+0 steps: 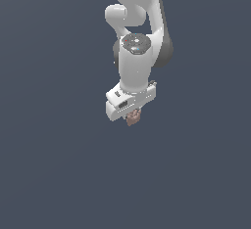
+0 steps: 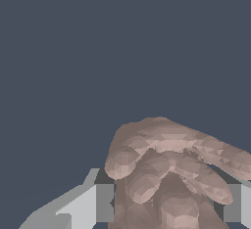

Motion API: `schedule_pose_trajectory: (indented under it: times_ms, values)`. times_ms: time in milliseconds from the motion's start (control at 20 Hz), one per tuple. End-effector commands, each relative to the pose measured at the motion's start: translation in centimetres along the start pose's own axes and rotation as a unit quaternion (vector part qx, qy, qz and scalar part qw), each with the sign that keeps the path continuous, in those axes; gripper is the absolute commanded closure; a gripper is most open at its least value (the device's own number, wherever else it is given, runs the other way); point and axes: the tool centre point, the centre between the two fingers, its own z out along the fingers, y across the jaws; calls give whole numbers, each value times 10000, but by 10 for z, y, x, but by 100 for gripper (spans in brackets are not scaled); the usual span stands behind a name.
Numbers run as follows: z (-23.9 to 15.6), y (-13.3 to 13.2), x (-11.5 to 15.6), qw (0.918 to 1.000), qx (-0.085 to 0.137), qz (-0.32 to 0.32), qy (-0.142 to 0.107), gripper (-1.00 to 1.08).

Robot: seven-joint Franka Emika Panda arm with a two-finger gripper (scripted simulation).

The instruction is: Pick up the object and move it to a goal position.

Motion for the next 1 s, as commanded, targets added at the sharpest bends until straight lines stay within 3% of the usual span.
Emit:
schedule_pose_trajectory:
  times_ms: [0,450,950]
  values:
    - [-26,-7,4,10000,1,0,-2,108]
    - [-87,-21,17,10000,1,0,-2,108]
    - [-99,-22,21,10000,3,3,-2,108]
